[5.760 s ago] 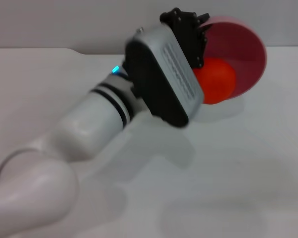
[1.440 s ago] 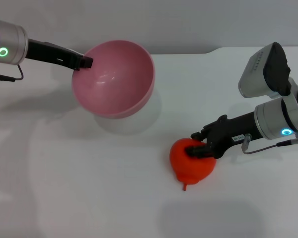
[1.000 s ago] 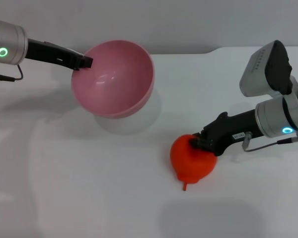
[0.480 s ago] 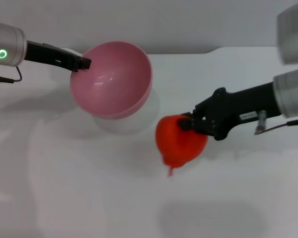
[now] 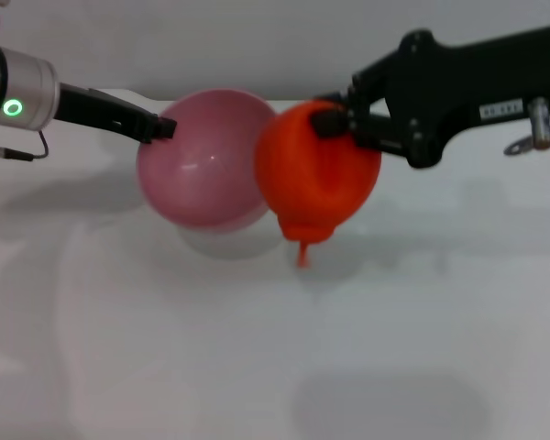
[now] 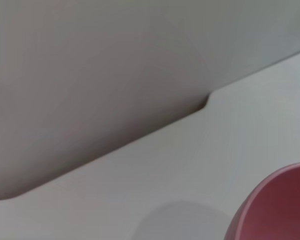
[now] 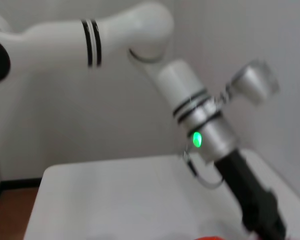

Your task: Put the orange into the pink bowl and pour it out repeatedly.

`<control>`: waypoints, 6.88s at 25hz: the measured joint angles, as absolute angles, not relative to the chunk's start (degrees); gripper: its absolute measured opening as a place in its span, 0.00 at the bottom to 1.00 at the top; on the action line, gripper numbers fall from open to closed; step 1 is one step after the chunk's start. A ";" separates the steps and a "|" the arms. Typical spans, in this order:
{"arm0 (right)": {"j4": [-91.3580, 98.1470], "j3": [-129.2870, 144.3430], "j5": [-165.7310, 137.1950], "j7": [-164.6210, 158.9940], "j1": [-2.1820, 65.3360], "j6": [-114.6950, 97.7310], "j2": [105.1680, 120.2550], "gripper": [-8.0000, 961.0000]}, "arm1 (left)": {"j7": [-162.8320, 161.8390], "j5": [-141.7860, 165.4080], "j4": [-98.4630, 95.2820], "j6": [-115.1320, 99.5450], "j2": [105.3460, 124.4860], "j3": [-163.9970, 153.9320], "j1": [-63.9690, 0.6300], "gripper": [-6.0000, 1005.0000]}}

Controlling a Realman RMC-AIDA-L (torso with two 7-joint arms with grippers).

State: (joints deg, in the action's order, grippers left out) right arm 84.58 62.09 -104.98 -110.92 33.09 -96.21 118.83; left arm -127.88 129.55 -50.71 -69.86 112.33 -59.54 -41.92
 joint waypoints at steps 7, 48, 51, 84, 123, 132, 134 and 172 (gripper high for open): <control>82.55 65.17 -104.36 -107.16 32.48 -83.05 119.18 0.10 | -127.77 129.55 -51.16 -71.54 114.29 -60.69 -42.22 0.05; 59.68 67.12 -52.42 -59.91 19.47 -67.63 119.02 0.68 | -127.33 126.98 -50.73 -65.89 118.00 -68.26 -44.63 0.05; 56.35 67.39 -47.89 -56.06 20.32 -67.71 119.00 0.68 | -127.24 126.53 -50.69 -64.79 118.02 -69.10 -44.63 0.05; 43.92 68.29 -33.69 -47.49 22.61 -77.21 119.16 0.67 | -127.63 127.43 -50.11 -69.61 117.49 -71.47 -44.60 0.05; 37.09 68.24 -33.48 -45.78 22.00 -81.88 119.09 0.67 | -132.46 141.33 -49.82 -74.04 117.38 -74.49 -46.15 0.09; 36.94 67.94 -33.48 -45.79 21.88 -81.92 119.09 0.67 | -133.47 141.38 -50.00 -73.81 117.42 -74.54 -46.15 0.12; 36.61 67.84 -33.48 -45.78 21.88 -81.92 119.05 0.67 | -134.00 141.40 -50.19 -74.04 117.46 -74.38 -46.28 0.13; 18.73 64.90 -10.80 -19.56 21.55 -82.46 119.10 0.67 | -24.56 27.79 -26.27 -71.27 118.54 -58.11 -20.18 0.81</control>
State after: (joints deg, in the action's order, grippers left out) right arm 18.73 64.90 -10.80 -19.56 21.55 -82.46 119.10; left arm -24.56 27.79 -26.27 -71.27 118.54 -58.11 -20.18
